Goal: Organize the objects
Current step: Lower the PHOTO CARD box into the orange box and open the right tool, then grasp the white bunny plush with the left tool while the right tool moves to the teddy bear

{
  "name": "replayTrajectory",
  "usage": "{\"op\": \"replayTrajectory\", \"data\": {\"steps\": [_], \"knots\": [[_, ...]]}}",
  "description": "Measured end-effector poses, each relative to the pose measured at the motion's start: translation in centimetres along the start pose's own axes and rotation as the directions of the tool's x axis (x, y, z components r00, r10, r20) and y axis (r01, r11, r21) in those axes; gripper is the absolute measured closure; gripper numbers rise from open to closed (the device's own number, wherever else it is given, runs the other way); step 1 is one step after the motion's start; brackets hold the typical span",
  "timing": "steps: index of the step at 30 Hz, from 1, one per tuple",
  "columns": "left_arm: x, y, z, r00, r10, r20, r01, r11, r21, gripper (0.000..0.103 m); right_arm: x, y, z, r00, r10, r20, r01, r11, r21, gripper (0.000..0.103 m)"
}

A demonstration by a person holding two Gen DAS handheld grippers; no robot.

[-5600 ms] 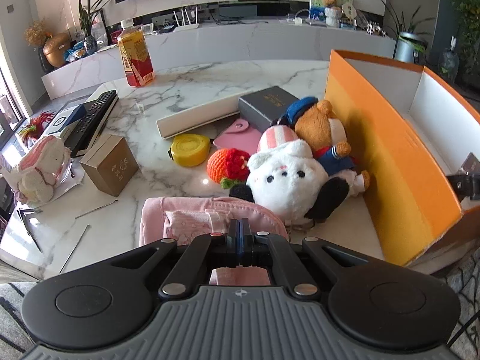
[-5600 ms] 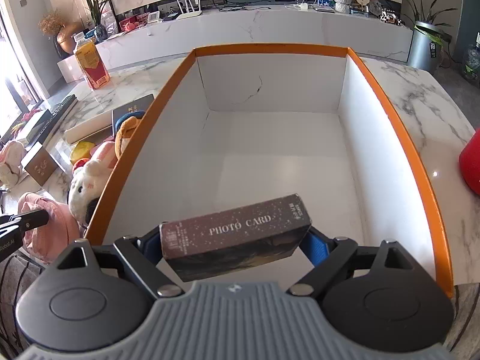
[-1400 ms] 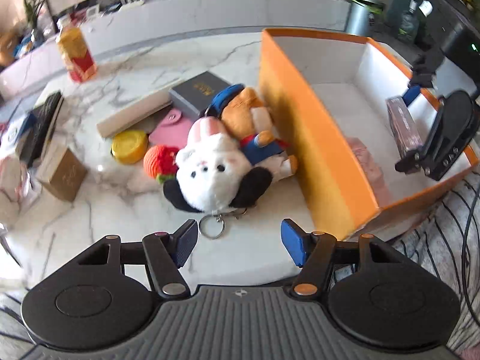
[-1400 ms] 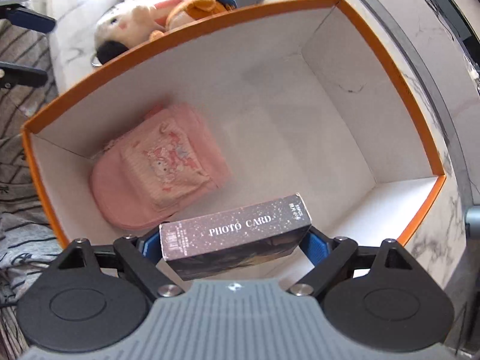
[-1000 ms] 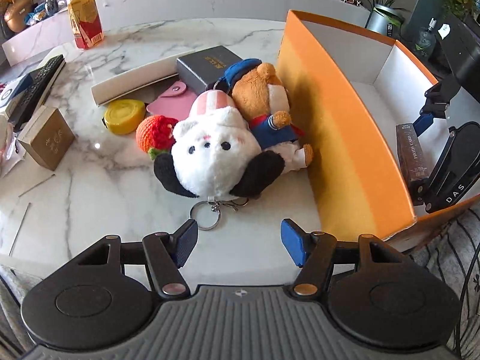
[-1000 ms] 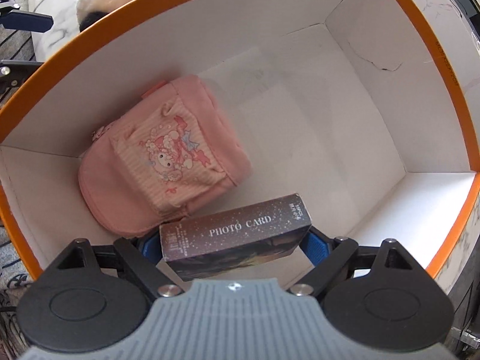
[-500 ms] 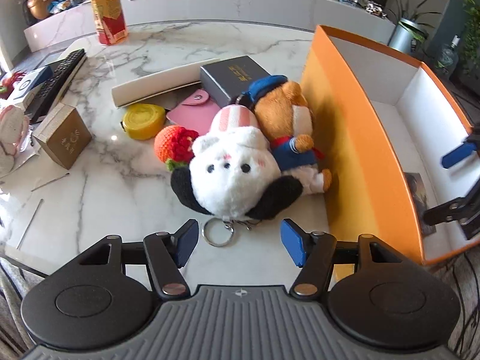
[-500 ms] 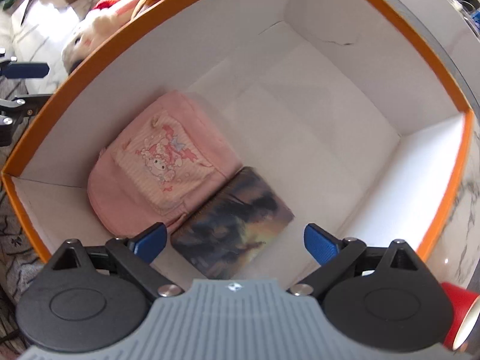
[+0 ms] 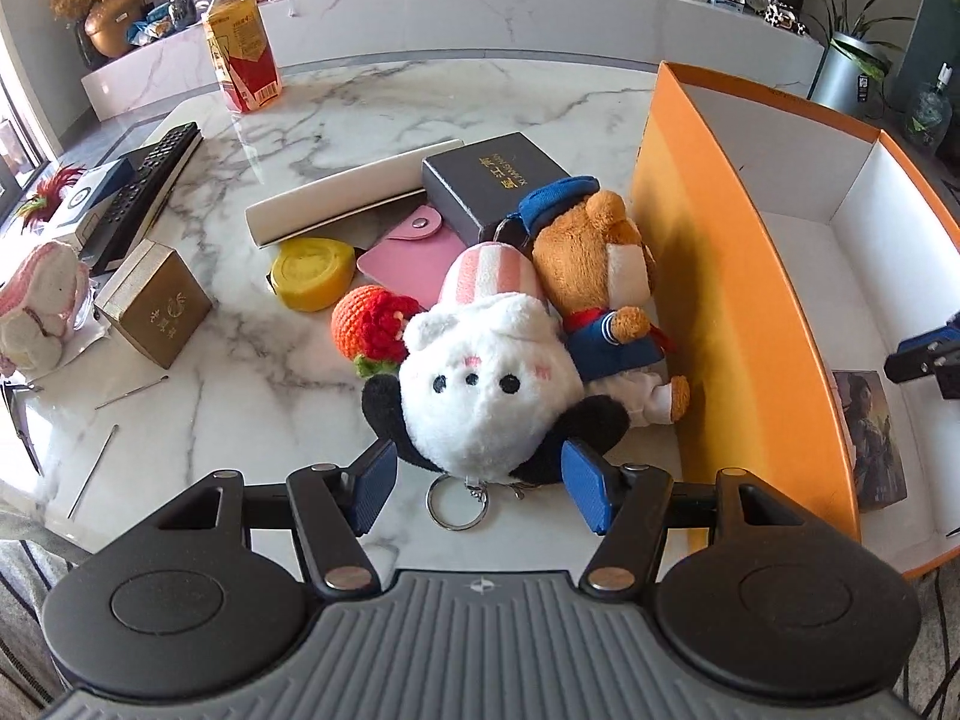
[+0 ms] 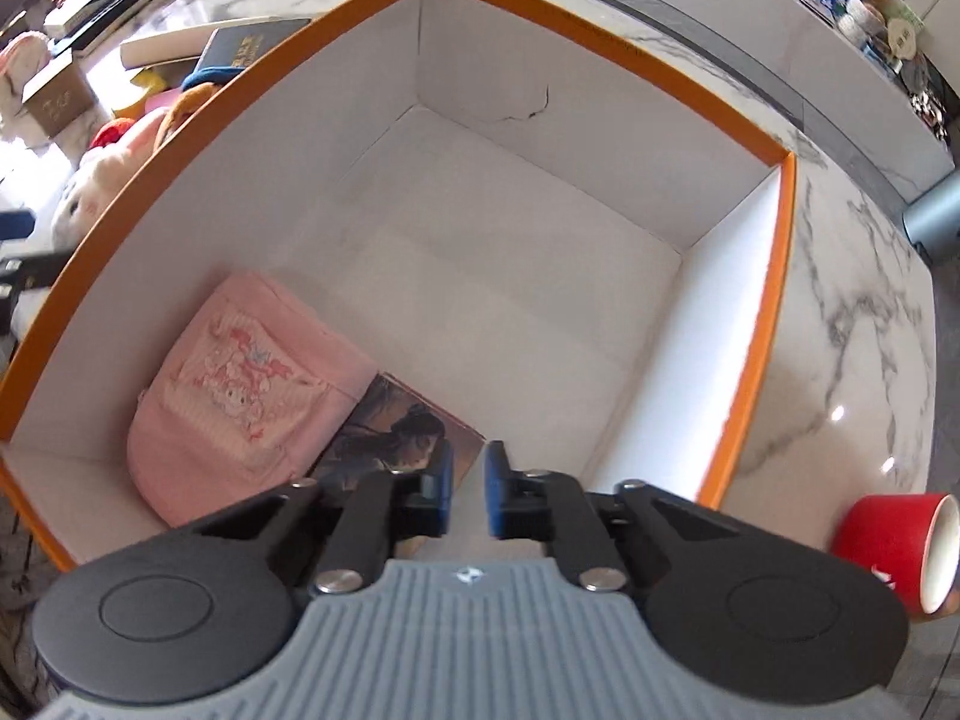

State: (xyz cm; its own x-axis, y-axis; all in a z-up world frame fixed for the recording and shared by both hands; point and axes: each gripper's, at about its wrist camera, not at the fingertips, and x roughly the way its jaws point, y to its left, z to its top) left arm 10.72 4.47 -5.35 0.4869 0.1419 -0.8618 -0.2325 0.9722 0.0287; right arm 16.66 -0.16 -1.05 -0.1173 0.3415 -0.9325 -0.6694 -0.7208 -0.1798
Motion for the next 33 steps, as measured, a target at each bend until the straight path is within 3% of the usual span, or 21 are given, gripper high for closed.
{"op": "replayTrajectory", "data": {"steps": [4, 6, 9, 14, 15, 17, 18, 19, 24, 29, 33], "knots": [[0.1, 0.1, -0.3, 1.0, 0.006, -0.008, -0.006, 1.0, 0.002, 0.031, 2.7, 0.8, 1.0, 0.992, -0.126, -0.016, 0.125, 0.991, -0.043, 0.09], [-0.1, 0.1, -0.5, 1.0, 0.009, -0.002, -0.009, 1.0, 0.016, 0.031, 4.2, 0.3, 1.6, 0.988, -0.136, -0.079, 0.139, 0.989, 0.042, 0.08], [-0.3, 0.6, -0.8, 1.0, 0.007, 0.006, -0.007, 1.0, 0.006, 0.031, 4.8, -0.1, 1.6, 0.992, -0.093, -0.086, 0.101, 0.99, 0.094, 0.081], [0.3, 1.6, -1.2, 1.0, 0.029, -0.012, -0.029, 0.999, -0.025, 0.031, 4.1, 1.3, 1.0, 0.994, -0.059, -0.087, 0.061, 0.998, 0.018, 0.08], [0.4, 1.9, -1.2, 0.999, 0.035, -0.015, -0.035, 0.999, -0.031, 0.031, 3.7, 1.4, 0.9, 0.995, -0.071, -0.073, 0.073, 0.997, 0.023, 0.079], [0.3, 2.5, -1.2, 0.999, 0.035, -0.008, -0.035, 0.998, -0.043, 0.031, 2.0, 1.5, 1.0, 0.997, -0.079, -0.005, 0.079, 0.995, 0.061, 0.066], [0.3, 2.8, -1.2, 1.0, 0.03, -0.007, -0.03, 0.999, -0.045, 0.031, 0.8, 1.6, 1.1, 0.998, -0.061, 0.035, 0.058, 0.995, 0.075, 0.055], [0.3, 3.0, -1.2, 1.0, 0.023, -0.008, -0.023, 0.999, -0.042, 0.031, -0.3, 1.8, 1.2, 0.997, -0.03, 0.069, 0.025, 0.997, 0.076, 0.049], [0.3, 3.3, -1.4, 1.0, -0.03, 0.009, 0.03, 0.999, -0.034, 0.031, -5.7, 4.8, 2.9, 0.974, 0.104, 0.2, -0.104, 0.995, -0.015, 0.046], [-0.3, 1.8, -1.0, 0.986, -0.167, 0.015, 0.166, 0.983, 0.075, 0.026, -8.6, 8.4, 5.4, 0.942, 0.251, 0.222, -0.233, 0.967, -0.104, 0.037], [-0.2, 0.5, -0.4, 0.978, -0.204, 0.048, 0.195, 0.971, 0.139, 0.025, -6.5, 11.0, 8.6, 0.958, 0.207, 0.2, -0.193, 0.977, -0.088, 0.037]]}}
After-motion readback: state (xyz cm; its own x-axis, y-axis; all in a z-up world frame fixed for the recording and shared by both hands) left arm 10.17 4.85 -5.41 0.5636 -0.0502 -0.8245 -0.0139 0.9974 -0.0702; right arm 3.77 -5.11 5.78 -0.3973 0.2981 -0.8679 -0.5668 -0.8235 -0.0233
